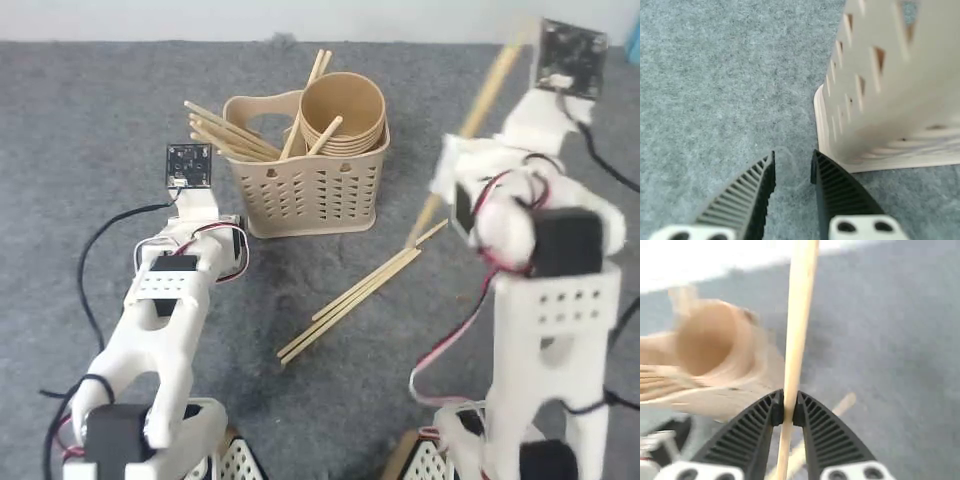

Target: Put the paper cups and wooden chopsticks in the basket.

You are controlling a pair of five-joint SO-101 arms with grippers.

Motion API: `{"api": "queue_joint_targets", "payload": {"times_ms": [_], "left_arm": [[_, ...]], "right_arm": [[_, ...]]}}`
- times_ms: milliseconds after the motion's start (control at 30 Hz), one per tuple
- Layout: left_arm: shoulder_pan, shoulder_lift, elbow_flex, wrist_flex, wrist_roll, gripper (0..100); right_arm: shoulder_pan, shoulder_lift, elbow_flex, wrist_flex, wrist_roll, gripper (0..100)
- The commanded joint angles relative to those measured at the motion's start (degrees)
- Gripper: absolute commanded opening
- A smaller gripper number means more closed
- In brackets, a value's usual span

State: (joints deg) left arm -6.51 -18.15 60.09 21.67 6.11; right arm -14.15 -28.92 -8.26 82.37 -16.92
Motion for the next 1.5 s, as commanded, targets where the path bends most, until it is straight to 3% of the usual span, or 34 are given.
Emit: {"api": "queue_joint_targets", "payload": {"times_ms": [0, 333, 433, 567, 767, 1200, 1467], "left_arm": [[-0.2, -0.1, -2.5, -1.3, -0.7, 11], [-0.3, -0.1, -2.5, -1.3, -0.7, 11], [-0.3, -0.1, -2.5, -1.3, -0.7, 11], [-0.3, -0.1, -2.5, -1.3, -0.7, 11], [-0.3, -0.1, -2.5, -1.4, -0.7, 11], [-0.1, -0.1, -2.6, -1.4, -0.7, 11], [-0.1, 0.0, -1.9, -3.4, -0.7, 11]], "right_arm": [[-7.7, -4.5, -2.5, -7.2, 0.9, 0.8], [-23.1, -4.4, -2.5, -25.6, 1.2, 0.8], [-25.6, -1.5, -2.2, -32.2, 7.1, 0.8], [-25.4, 4.9, -2.2, -42.2, 14.1, 0.8], [-20.9, 13.7, -2.2, -54.0, 15.2, 0.8], [-16.1, 27.1, -2.3, -54.7, 14.9, 1.7], [-16.4, 23.6, -2.4, -48.5, 14.9, 19.5]]}}
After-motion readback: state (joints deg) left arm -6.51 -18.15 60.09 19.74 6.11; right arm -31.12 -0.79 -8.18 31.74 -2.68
